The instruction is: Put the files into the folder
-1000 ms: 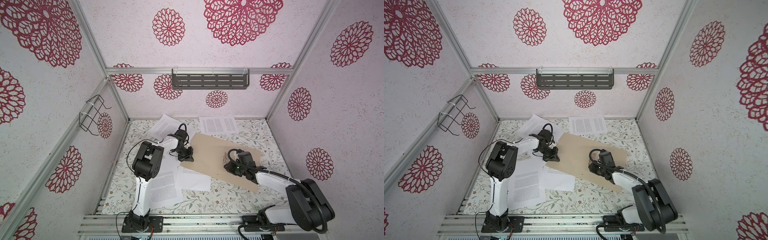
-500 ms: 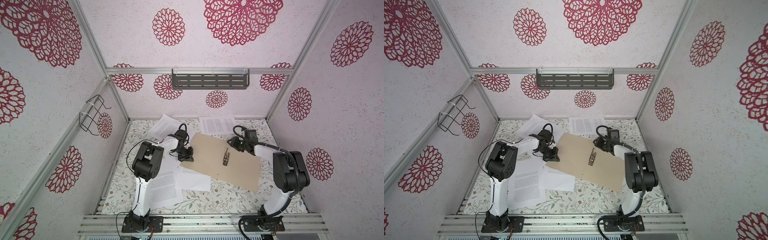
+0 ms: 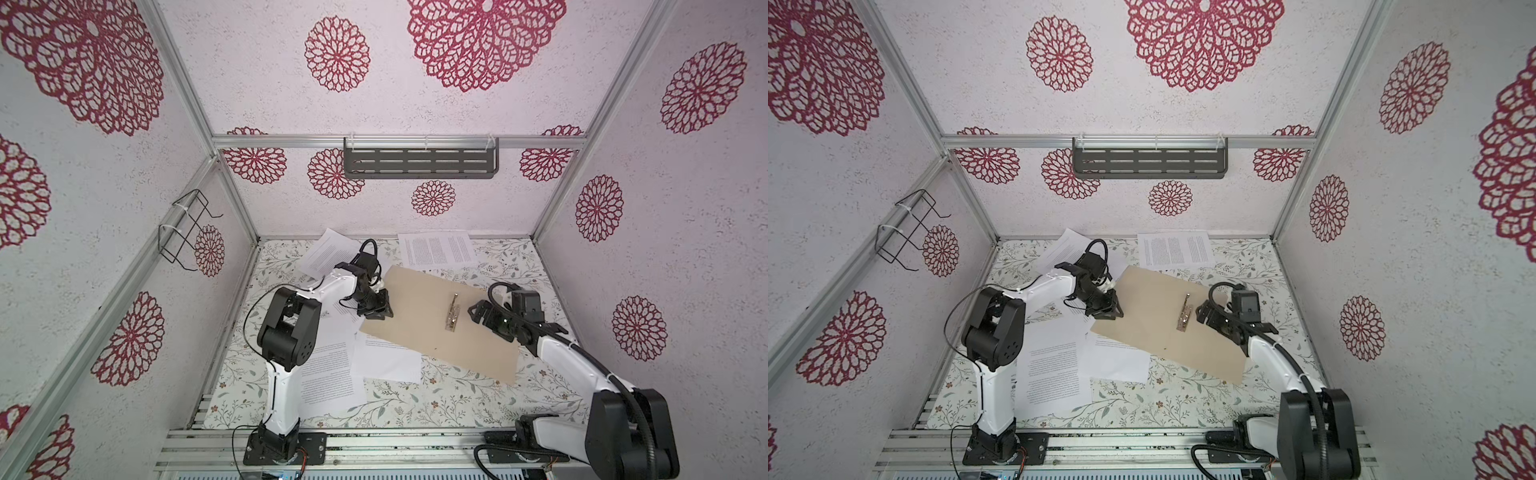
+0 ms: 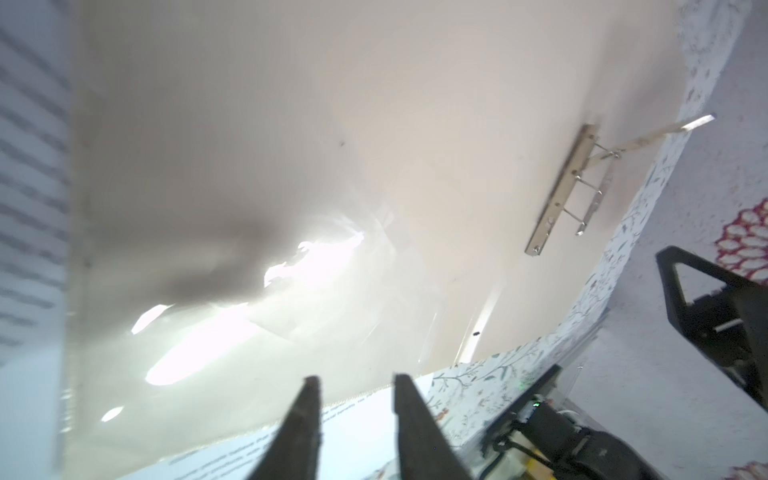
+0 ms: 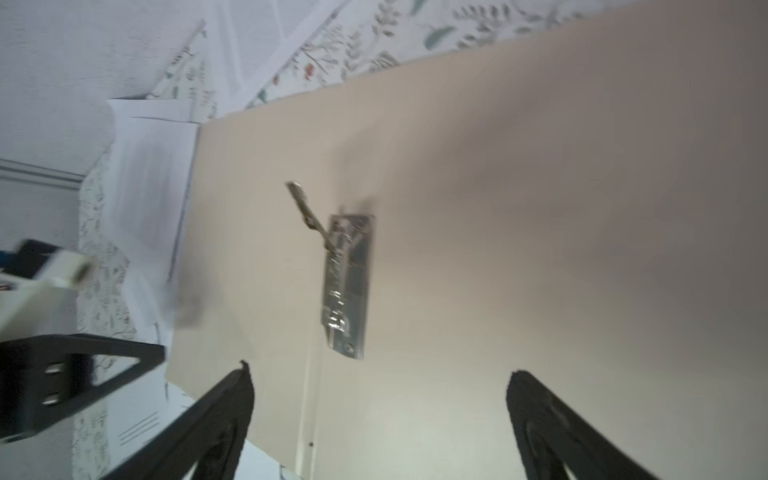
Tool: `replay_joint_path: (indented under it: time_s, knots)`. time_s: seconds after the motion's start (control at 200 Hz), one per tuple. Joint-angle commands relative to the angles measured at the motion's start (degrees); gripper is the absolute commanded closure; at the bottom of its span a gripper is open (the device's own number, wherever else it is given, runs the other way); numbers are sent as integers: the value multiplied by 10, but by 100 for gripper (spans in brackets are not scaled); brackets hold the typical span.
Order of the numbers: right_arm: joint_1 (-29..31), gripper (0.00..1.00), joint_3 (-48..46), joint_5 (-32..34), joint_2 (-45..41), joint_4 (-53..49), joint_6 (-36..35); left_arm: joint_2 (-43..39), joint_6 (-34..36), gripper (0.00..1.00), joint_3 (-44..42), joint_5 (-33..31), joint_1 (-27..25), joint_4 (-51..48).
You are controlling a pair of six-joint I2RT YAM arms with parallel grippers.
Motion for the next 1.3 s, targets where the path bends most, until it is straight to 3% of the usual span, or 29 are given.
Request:
replay_joint_path:
  time_s: [0.0,0.06,0.155,0.54,0.8,1.066,1.296]
  knots:
    - [-21,1,-25,26,-44,-45,16,-59,12,28,-6,-74,27,-20]
    - [-36,1,-37,27,-63,-55,23,-61,17,14,-10,-94,38,-27]
    - [-59,1,-47,32,-84,-69,29,-45,29,9,0,-93,50,-37]
    - [-165,1,-54,19,-96,-82,22,61,44,8,50,-57,49,-46]
    - [-195,1,-65,5,-76,-57,11,85,39,8,60,-34,26,-36]
    - [-234,1,-55,0,0,-3,6,104,24,8,65,-11,6,-22]
    - [-274,1,9,3,76,18,-4,128,2,8,95,5,-33,-2]
